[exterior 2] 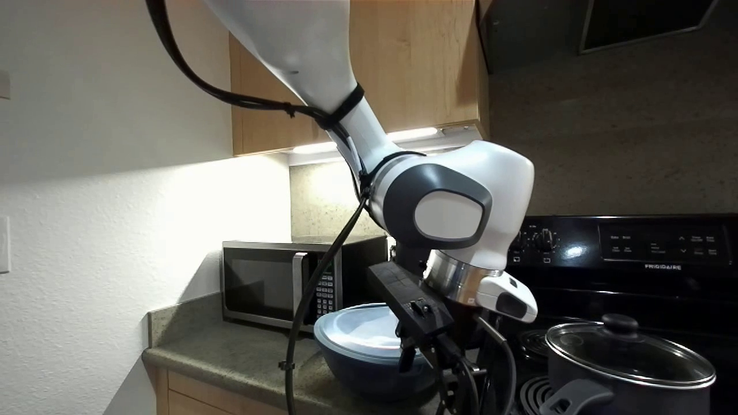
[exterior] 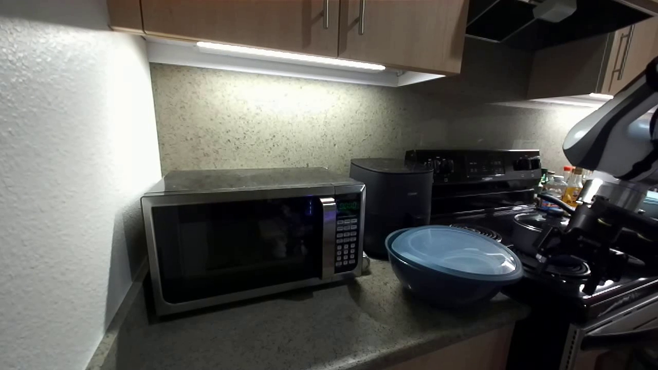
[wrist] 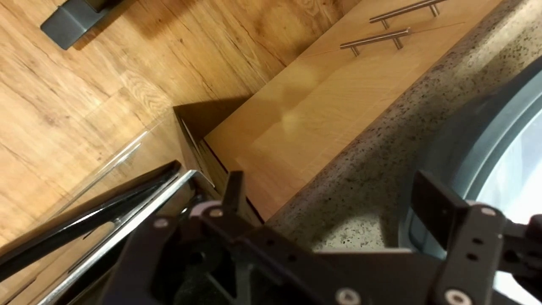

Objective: Remove the lid from the bowl and put it on the base top

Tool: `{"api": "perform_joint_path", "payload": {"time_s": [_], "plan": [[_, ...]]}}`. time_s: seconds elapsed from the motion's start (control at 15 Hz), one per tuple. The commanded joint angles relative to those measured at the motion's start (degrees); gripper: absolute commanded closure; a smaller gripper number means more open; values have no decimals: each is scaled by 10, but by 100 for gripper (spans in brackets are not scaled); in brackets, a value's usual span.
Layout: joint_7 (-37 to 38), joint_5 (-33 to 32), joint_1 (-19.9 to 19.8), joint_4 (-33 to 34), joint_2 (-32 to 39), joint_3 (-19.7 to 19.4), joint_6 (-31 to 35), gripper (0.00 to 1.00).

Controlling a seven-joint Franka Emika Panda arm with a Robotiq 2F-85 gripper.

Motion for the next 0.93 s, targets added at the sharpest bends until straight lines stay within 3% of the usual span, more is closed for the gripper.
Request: {"api": "perform_joint_path", "payload": {"time_s": [0.0, 0.4, 0.47, 0.87], "plan": [[-35, 38, -12, -5, -15, 8, -20, 0], [-94, 233, -12, -40, -85, -5, -53, 0], [-70, 185, -10, -18, -54, 2, -44, 0], [-83, 219, -8, -14, -38, 1, -38, 0]]}}
